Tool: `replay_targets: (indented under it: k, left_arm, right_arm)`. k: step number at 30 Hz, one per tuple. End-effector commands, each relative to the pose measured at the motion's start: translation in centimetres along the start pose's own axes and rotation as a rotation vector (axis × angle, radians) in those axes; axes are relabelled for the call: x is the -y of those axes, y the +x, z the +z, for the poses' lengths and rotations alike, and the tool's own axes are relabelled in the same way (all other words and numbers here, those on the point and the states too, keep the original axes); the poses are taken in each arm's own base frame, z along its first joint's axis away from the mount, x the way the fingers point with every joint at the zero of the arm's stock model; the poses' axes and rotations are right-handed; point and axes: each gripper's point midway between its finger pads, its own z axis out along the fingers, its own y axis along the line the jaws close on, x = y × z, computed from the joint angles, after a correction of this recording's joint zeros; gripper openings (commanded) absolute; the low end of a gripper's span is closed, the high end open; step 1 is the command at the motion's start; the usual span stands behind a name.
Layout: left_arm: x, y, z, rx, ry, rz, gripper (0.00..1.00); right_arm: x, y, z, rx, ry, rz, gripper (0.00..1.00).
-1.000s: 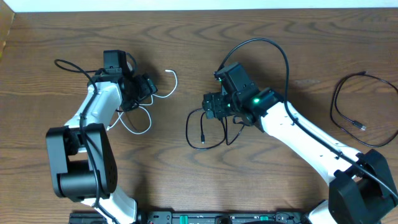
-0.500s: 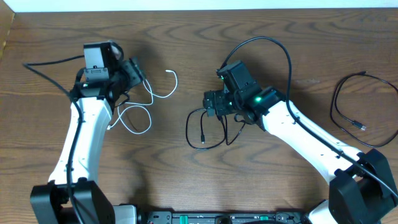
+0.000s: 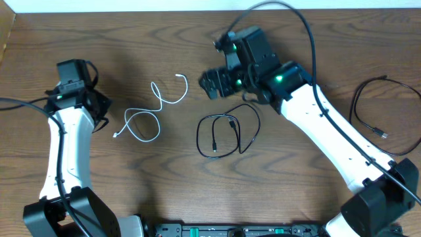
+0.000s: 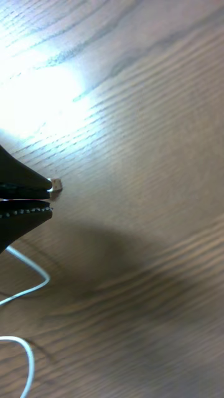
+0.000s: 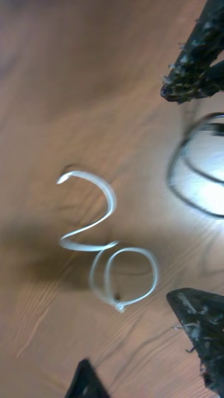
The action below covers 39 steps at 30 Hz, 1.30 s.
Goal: Untangle cables
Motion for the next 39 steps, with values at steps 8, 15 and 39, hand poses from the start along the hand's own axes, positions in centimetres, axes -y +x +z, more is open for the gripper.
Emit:
replay_targets:
  k: [8,15,39]
  left_arm:
    - [-0.1,4.6,4.0,-0.103,0.062,-0.023,0.09]
    - [3.7,7.3,5.7,-0.199,0.279,-0.022,0.09]
    - [8.4,8.5,6.1,-0.218,0.44,0.04,0.1]
  right_arm:
    - [-1.6,1.6,11.7,0.033,-0.082,-0.269,0.93]
    - [-2.4,3.7,18.0,0.073,-0.163,-0.3,0.97]
    - [-7.2,8.9,19.9,-0.057,-0.428,-0.245,0.62]
